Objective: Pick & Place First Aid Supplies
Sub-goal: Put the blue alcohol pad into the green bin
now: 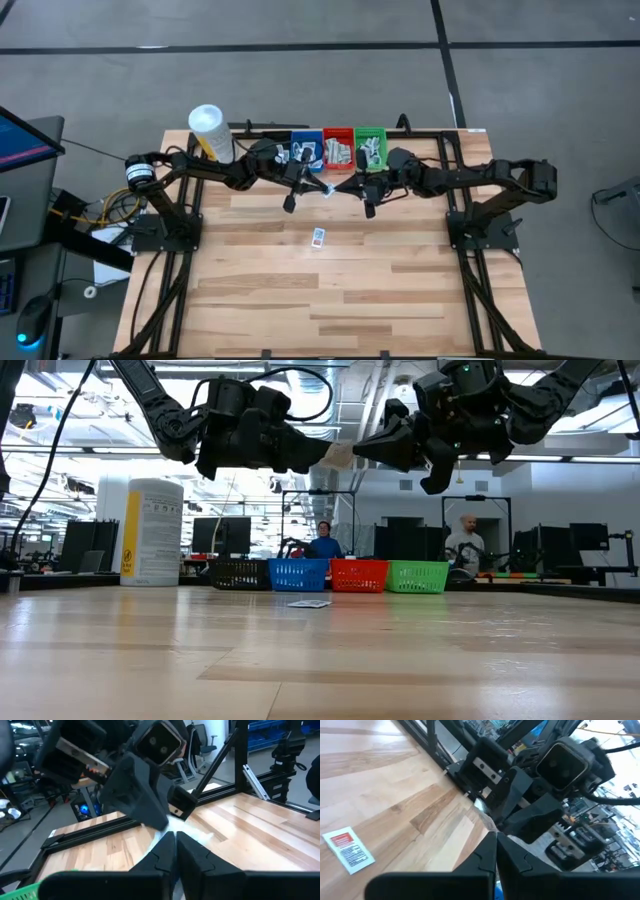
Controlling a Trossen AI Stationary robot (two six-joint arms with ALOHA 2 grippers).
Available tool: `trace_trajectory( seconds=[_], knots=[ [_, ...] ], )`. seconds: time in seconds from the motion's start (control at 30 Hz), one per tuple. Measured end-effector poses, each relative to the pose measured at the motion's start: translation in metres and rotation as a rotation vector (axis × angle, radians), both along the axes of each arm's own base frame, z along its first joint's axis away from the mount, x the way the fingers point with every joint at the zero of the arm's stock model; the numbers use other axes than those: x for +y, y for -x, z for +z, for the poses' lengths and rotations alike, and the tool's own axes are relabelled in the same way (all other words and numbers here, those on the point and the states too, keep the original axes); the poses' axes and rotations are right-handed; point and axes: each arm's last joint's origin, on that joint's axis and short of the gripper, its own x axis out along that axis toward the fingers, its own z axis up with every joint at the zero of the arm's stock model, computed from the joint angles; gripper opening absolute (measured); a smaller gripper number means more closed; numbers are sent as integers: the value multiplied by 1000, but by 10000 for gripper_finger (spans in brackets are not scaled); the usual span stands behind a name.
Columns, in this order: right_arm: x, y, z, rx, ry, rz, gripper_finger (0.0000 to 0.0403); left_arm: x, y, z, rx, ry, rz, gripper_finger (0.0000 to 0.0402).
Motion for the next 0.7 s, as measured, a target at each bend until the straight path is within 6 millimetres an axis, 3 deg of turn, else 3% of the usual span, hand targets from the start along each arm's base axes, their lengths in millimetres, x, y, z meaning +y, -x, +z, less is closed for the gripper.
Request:
trace_trajectory(
  seconds=[0.17, 0.37, 0.53, 0.7],
  knots=[
    [0, 1, -3, 30, -5, -2, 1, 2, 0, 0, -3, -14, 58, 51],
    [-3, 2, -9, 93, 27, -35, 0, 12, 2, -3, 12, -48, 289, 102],
    [-22, 8, -12, 138, 52, -259, 0, 25, 8, -9, 42, -56, 499, 125],
    [-54, 21, -15, 178, 32, -577, 0, 34, 15, -14, 64, -55, 584, 131]
  ],
)
